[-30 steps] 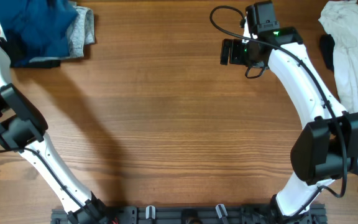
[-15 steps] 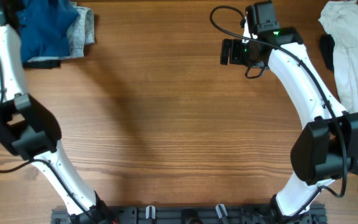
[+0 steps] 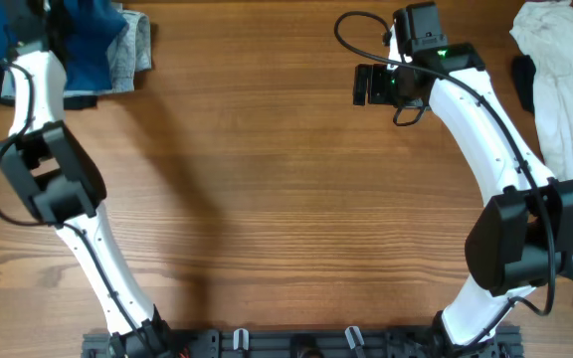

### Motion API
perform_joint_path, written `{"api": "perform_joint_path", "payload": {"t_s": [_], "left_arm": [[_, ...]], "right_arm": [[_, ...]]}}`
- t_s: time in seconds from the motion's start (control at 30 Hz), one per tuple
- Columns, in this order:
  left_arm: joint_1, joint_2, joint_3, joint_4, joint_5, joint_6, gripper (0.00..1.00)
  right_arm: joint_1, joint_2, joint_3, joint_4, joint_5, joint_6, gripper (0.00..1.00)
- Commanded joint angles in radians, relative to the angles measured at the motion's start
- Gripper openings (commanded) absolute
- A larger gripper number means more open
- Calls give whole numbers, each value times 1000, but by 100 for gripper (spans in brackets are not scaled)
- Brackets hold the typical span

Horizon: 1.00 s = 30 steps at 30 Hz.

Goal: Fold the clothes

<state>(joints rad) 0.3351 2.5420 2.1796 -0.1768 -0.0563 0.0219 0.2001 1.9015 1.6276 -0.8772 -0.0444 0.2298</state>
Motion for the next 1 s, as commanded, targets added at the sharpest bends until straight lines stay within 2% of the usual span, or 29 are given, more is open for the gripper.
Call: {"api": "perform_joint_path", "payload": {"t_s": [0.0,0.03,0.27,0.5,0.53,0.6,0.63,0.7,0.9,0.97], "left_arm": [[5,73,-3,9,14,-80,47],[5,77,-3,-3,15,-87,51],[-9,-33,-2,-59,14,-82,52],[-1,-142,-2,52,-5,-83,49],[2,-142,-2,74,-5,-83,49],[8,-135,-2,103,-5,-83,44],[12,-127,-2,119,-5,-83,38],[19,-106,-2,156,-4,-83,36],[54,-26,-2,228,11,-87,40],[70,2,-2,225,15,-140,43]], "right_arm": [[-3,-26,20,-11,-5,-18,99],[-3,-26,20,-14,-5,-18,99],[-3,-26,20,-6,-5,-17,100],[-3,-26,20,-5,-4,-18,100],[-3,-26,20,-4,-4,-18,100],[-3,-26,20,-2,-4,-18,99],[-3,-26,20,-2,-4,-17,100],[-3,-26,20,-2,-4,-18,99],[-3,-26,20,-3,-5,-18,99],[-3,-26,20,-4,-5,-18,99]]}}
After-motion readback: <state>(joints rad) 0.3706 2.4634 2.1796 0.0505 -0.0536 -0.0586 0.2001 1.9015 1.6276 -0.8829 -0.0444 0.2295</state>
